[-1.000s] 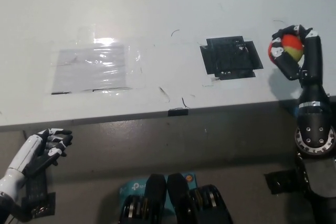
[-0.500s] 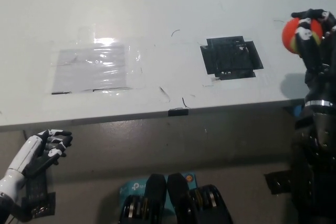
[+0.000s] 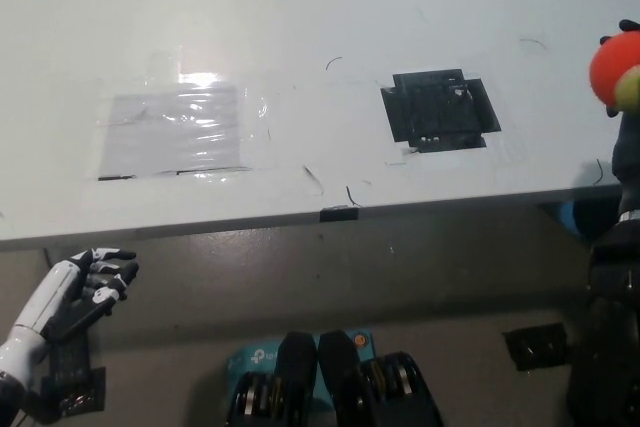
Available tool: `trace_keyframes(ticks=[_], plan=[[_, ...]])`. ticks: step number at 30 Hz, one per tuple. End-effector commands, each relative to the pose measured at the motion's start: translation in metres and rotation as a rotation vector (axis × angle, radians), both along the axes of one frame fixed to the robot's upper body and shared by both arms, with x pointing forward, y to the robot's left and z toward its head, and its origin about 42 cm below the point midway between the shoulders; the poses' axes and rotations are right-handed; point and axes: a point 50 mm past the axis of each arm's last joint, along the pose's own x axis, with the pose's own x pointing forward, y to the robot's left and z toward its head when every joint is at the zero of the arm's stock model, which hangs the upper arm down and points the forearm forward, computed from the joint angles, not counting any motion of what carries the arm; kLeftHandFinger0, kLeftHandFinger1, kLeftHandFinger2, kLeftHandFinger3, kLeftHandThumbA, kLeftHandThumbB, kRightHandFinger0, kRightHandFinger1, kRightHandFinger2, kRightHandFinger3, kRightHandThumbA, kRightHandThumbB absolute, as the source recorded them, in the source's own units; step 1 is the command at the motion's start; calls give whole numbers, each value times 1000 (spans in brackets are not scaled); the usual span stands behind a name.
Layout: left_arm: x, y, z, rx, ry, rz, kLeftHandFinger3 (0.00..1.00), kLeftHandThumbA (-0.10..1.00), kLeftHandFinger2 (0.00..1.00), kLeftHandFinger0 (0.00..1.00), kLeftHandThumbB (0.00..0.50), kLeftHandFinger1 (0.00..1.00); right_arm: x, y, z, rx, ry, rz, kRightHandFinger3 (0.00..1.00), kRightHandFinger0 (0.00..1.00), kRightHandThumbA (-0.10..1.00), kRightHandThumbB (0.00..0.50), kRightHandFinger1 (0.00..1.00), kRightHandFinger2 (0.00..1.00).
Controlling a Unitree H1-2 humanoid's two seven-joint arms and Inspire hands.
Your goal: The robot uses right hand to squeeze a small tennis ball placed on the black area of the table
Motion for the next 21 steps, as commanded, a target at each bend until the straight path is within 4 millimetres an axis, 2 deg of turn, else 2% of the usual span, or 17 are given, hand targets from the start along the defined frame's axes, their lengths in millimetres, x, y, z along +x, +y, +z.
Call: trace_keyframes(ticks=[1,6,7,11,17,18,20,21], plan=[[0,4,14,6,-49,-3,708,738,630,450,41,514,-4,4,9,68,-17,54,177,0,-100,90,0,126],[1,4,14,27,-55,-10,708,734,618,435,23,504,-3,3,5,72,-12,61,159,0,-100,106,0,146],[2,4,15,28,-60,-15,702,751,604,436,43,498,-2,2,4,68,0,54,184,0,-100,101,0,155],[3,4,15,21,-61,-7,704,746,596,423,51,487,1,3,2,66,3,63,195,0,-100,93,0,165],[2,2,17,27,-68,-18,703,736,613,420,33,493,8,1,2,-3,26,54,162,0,-100,92,0,131],[2,2,17,31,-66,-18,704,737,615,420,32,496,12,1,3,-36,38,53,169,0,-100,94,0,132],[2,2,17,29,-63,-18,706,727,614,422,20,497,18,0,3,-95,56,71,220,0,-100,56,0,156],[2,3,17,31,-56,-20,719,724,630,440,21,517,31,-4,5,-222,57,66,296,0,-100,62,0,234]])
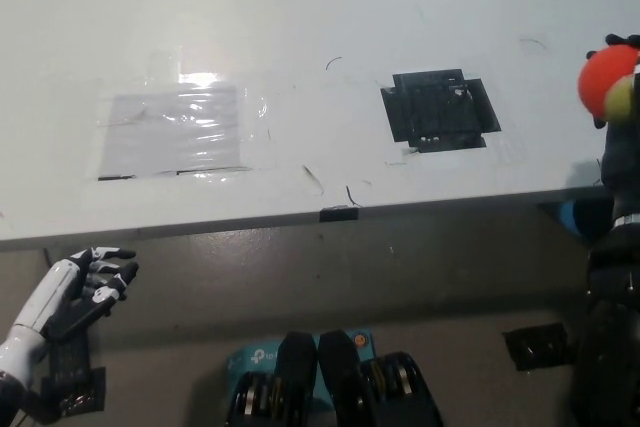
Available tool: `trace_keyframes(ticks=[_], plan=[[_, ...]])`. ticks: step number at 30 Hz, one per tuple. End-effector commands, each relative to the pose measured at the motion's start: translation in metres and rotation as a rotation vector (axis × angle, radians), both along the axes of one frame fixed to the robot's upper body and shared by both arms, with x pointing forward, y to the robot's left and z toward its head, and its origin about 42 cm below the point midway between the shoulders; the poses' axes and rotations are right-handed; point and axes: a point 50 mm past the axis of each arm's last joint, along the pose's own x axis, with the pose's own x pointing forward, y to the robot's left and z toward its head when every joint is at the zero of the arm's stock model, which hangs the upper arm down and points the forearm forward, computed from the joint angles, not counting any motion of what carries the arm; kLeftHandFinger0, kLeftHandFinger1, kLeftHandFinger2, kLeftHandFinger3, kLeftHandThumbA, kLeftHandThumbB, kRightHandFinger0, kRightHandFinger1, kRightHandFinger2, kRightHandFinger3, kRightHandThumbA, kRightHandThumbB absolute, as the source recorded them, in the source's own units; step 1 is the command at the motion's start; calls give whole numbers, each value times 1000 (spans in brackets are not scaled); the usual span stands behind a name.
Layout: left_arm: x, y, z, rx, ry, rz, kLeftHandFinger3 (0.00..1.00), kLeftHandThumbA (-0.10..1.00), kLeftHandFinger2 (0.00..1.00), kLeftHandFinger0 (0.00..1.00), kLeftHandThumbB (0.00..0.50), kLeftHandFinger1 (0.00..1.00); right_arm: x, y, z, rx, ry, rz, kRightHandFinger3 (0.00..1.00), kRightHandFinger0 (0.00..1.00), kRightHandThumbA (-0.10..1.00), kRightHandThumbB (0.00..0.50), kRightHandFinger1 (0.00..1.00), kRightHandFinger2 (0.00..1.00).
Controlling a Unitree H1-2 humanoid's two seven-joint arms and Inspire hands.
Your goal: The robot uses right hand to squeeze a small tennis ball placed on the black area of the table
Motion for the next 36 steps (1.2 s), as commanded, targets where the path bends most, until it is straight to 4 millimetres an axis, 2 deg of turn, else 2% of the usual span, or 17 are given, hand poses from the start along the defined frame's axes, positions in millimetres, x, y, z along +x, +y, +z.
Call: trace_keyframes(ticks=[1,3,4,7,10,14,17,22,23,24,25,26,27,29,31,33,36], plan=[[0,4,16,33,-48,-13,728,720,637,450,20,519,25,-2,21,-267,-27,22,395,0,-100,47,0,311],[0,5,16,32,-48,-14,728,716,635,448,19,518,31,-4,22,-331,-43,18,438,0,-100,48,0,345],[0,5,15,34,-52,-19,727,711,633,446,13,517,44,-8,27,-528,-62,-73,412,0,-100,99,0,314],[0,5,15,36,-54,-17,731,696,627,433,11,506,60,-10,34,-755,-118,-112,399,0,-100,94,0,345],[0,4,15,32,-53,-13,730,687,634,440,2,517,71,-6,47,-1068,-133,-149,341,0,-100,188,0,305],[-1,4,13,23,-51,-20,745,666,621,424,0,506,88,2,48,-1519,-76,-124,393,0,-100,144,126,525],[-1,5,14,26,-44,-18,733,662,630,429,1,511,100,11,42,-1708,16,-70,466,0,-100,29,286,685],[-1,6,13,26,-35,-8,705,709,620,435,27,512,112,25,26,-1807,69,2,301,0,-100,0,223,430],[1,5,15,24,-38,-13,720,709,623,437,27,516,114,26,24,-1844,67,1,358,146,-100,18,383,500],[1,4,16,13,-35,-7,716,714,617,437,46,512,118,37,20,-1937,124,26,561,328,-100,81,665,769],[0,3,16,11,-39,-8,706,713,602,429,41,502,120,42,18,-1973,131,38,640,373,-100,105,780,907],[1,2,17,14,-44,-10,703,709,598,426,30,499,122,45,17,-1992,137,40,693,369,-100,117,822,948],[0,2,18,15,-48,-13,699,701,591,417,21,492,124,51,15,-2014,148,51,811,474,-57,146,1000,1000],[0,1,19,17,-52,-17,694,698,585,409,22,487,126,57,13,-2035,162,65,861,527,-36,157,1000,1000],[0,0,21,30,-51,-24,691,690,587,411,6,492,130,73,7,-2089,161,94,1000,785,124,203,1000,1000],[2,0,21,28,-56,-32,680,682,580,406,1,488,131,78,3,-2106,182,107,1000,947,183,219,1000,1000],[1,0,20,24,-51,-33,678,665,580,418,6,493,132,88,-3,-2162,201,118,1000,1000,282,314,1000,1000]])
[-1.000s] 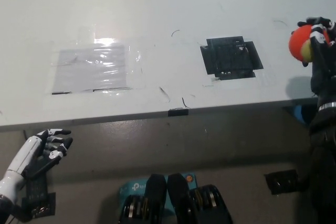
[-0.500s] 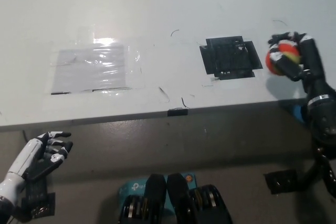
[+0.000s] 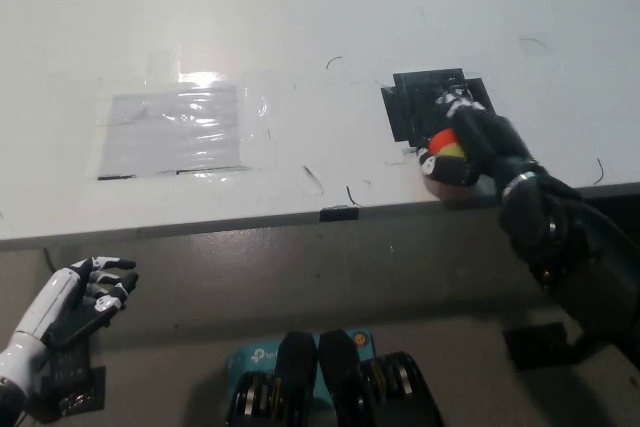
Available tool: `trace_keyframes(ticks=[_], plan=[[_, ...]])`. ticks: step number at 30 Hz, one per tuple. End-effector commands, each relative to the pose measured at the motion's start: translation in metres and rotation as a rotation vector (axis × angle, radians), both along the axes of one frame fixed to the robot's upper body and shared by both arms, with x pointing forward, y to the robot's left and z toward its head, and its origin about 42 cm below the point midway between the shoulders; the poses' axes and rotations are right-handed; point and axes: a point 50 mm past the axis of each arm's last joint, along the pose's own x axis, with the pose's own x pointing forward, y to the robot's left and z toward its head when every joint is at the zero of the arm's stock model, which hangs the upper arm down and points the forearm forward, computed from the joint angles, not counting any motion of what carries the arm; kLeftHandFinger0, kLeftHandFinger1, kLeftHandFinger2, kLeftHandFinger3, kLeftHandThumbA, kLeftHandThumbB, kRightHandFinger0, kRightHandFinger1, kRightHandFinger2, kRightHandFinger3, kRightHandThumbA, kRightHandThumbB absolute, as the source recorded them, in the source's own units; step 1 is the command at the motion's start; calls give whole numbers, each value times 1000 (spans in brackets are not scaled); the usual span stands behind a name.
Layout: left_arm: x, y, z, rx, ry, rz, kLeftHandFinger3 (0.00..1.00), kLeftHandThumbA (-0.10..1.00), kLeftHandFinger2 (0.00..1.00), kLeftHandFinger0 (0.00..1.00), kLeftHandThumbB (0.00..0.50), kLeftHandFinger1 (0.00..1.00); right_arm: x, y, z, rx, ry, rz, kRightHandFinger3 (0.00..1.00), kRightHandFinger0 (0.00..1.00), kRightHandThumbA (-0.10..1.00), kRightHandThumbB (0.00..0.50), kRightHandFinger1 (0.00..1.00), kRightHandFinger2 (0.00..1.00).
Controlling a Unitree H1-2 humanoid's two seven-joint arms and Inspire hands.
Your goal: The robot uses right hand to squeeze a small tennis ball placed on the black area of the table
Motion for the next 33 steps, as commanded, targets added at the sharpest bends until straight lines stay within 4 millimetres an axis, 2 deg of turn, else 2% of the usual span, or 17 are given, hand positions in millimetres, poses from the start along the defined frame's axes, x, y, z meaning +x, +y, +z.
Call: trace_keyframes(ticks=[1,2,4,6,9,13,15,17,18,20,21,25,26,28,33], plan=[[5,-1,27,27,-87,-45,682,679,586,433,12,502,33,30,64,-432,-140,46,1000,1000,289,350,1000,1000],[4,-1,26,27,-85,-45,683,683,587,436,13,503,32,30,63,-436,-137,46,1000,1000,289,352,1000,1000],[4,-1,26,27,-85,-45,715,664,592,444,1,502,33,33,60,-454,-139,56,1000,1000,314,387,1000,1000],[4,-2,26,29,-89,-45,717,647,587,431,0,495,34,34,57,-464,-141,54,1000,1000,305,386,1000,1000],[5,-1,25,21,-86,-43,697,640,578,430,11,497,33,34,51,-482,-150,64,1000,1000,295,343,1000,1000],[6,0,25,16,-84,-33,709,643,588,447,4,508,34,33,48,-499,-177,70,1000,1000,337,366,1000,1000],[6,0,26,8,-81,-30,691,681,595,460,30,519,33,29,46,-520,-204,49,1000,1000,459,434,1000,1000],[4,-1,26,9,-81,-29,688,692,591,453,31,514,33,28,45,-527,-214,45,1000,1000,529,454,1000,1000],[3,-1,27,14,-82,-32,690,692,592,448,13,512,33,27,45,-521,-216,41,1000,1000,558,459,1000,1000],[3,-1,27,19,-83,-35,692,681,596,448,4,512,32,25,45,-506,-214,35,1000,1000,589,454,1000,1000],[4,-1,27,18,-86,-37,693,643,594,442,0,509,32,24,45,-476,-205,34,1000,1000,575,453,1000,1000],[5,-2,27,22,-94,-37,696,614,588,436,0,501,31,21,45,-424,-180,50,1000,1000,560,434,1000,1000],[5,-2,28,19,-90,-32,711,628,607,452,0,514,30,21,44,-398,-157,54,1000,1000,546,410,1000,1000],[6,-3,28,-4,-83,-23,700,628,604,458,5,518,29,21,43,-341,-137,64,1000,1000,488,398,1000,1000],[5,-3,28,7,-100,-31,685,644,590,437,1,502,26,22,40,-294,-114,72,1000,1000,446,370,1000,1000]])
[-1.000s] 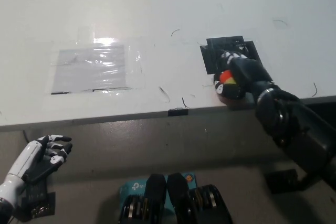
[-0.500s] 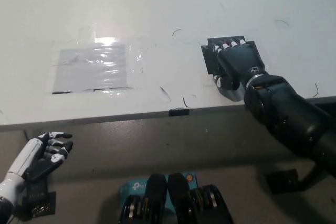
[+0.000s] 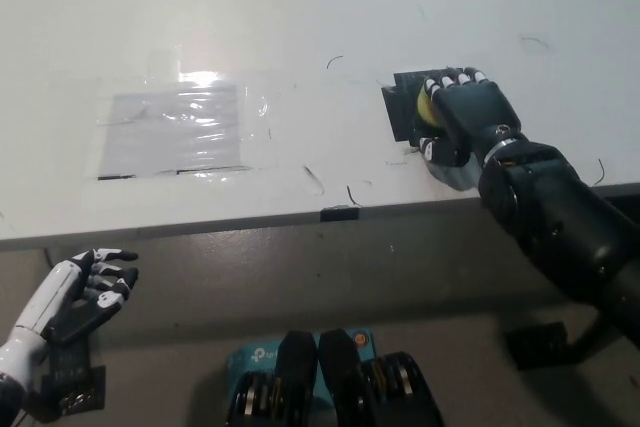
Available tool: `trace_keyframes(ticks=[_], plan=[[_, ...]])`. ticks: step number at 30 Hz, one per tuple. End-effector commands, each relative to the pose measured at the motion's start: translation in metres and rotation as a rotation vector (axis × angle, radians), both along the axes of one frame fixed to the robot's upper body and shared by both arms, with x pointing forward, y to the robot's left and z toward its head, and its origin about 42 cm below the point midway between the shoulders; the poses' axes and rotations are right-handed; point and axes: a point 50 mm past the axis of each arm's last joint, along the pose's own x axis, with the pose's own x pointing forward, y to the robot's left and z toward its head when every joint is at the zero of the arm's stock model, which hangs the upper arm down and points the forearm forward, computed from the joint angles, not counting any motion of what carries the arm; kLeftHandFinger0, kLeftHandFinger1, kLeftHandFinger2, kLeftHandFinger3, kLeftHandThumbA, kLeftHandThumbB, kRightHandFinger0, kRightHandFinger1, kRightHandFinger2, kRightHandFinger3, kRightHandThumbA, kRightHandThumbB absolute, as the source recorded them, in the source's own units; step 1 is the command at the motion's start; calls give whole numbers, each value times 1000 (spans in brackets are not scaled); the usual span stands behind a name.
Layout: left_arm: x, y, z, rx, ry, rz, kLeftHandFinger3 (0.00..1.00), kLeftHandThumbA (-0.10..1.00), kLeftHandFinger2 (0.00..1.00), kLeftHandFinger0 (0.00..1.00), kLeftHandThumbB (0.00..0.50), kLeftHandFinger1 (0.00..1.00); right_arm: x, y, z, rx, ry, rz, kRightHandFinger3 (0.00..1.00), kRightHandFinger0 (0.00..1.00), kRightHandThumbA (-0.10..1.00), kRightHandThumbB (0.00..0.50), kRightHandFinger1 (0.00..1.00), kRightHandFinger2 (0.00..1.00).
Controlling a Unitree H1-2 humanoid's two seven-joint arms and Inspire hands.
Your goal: The robot uses right hand to squeeze a small tennis ball placed on the black area of the table
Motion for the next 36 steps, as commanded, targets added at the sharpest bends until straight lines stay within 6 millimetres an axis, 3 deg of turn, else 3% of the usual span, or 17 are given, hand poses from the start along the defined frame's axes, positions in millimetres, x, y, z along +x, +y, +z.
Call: trace_keyframes(ticks=[1,5,8,9,11,16,17,18,22,27,30,31,32,33,34,35,36], plan=[[5,1,18,16,-70,-16,693,632,593,419,0,497,3,11,25,61,-24,60,1000,1000,439,363,1000,1000],[3,3,16,12,-62,-15,711,596,617,435,0,509,-1,12,27,81,-52,85,1000,1000,436,363,1000,1000],[0,3,12,17,-44,-8,715,614,618,462,1,520,-7,11,33,105,-63,97,1000,1000,523,369,1000,1000],[0,3,12,17,-44,-8,715,617,618,463,0,520,-8,10,36,116,-73,103,1000,1000,501,368,1000,1000],[-3,3,9,10,-41,-7,709,610,602,455,0,512,-17,8,49,130,-120,115,1000,1000,561,396,1000,1000],[-6,4,8,11,-39,-4,680,640,589,446,2,504,-49,-16,119,196,-332,137,1000,1000,702,431,1000,1000],[-6,5,9,12,-40,-3,679,640,589,448,2,506,-51,-16,121,199,-335,138,1000,1000,704,431,1000,1000],[-7,6,8,8,-44,-5,668,628,583,440,0,506,-67,-28,144,232,-407,146,1000,1000,695,422,1000,1000],[-8,5,7,13,-42,-3,686,665,580,436,2,494,-97,-50,166,261,-499,163,1000,1000,633,383,1000,1000],[-7,5,5,16,-48,-7,684,659,586,418,6,483,-130,-78,147,309,-555,127,1000,1000,517,319,1000,1000],[-6,4,5,1,-39,7,684,655,592,428,6,487,-143,-100,112,521,-551,65,1000,1000,228,247,1000,1000],[-6,4,5,1,-40,5,691,643,596,428,15,486,-144,-110,93,685,-533,32,1000,889,55,255,1000,1000],[-6,4,5,4,-42,4,693,653,594,424,26,482,-146,-123,65,887,-508,-30,1000,668,-10,218,867,1000],[-6,4,6,6,-41,3,693,674,592,420,33,479,-146,-130,49,964,-486,-56,983,515,-44,185,651,869],[-6,4,6,7,-41,2,691,689,590,418,31,477,-146,-132,44,989,-481,-62,923,426,-67,190,523,728],[-8,5,6,9,-32,2,690,718,594,429,50,489,-148,-138,24,1088,-464,-54,846,363,-99,178,407,562],[-8,5,5,13,-39,-6,690,717,592,427,33,488,-150,-143,9,1165,-436,-93,781,246,-100,165,324,473]])
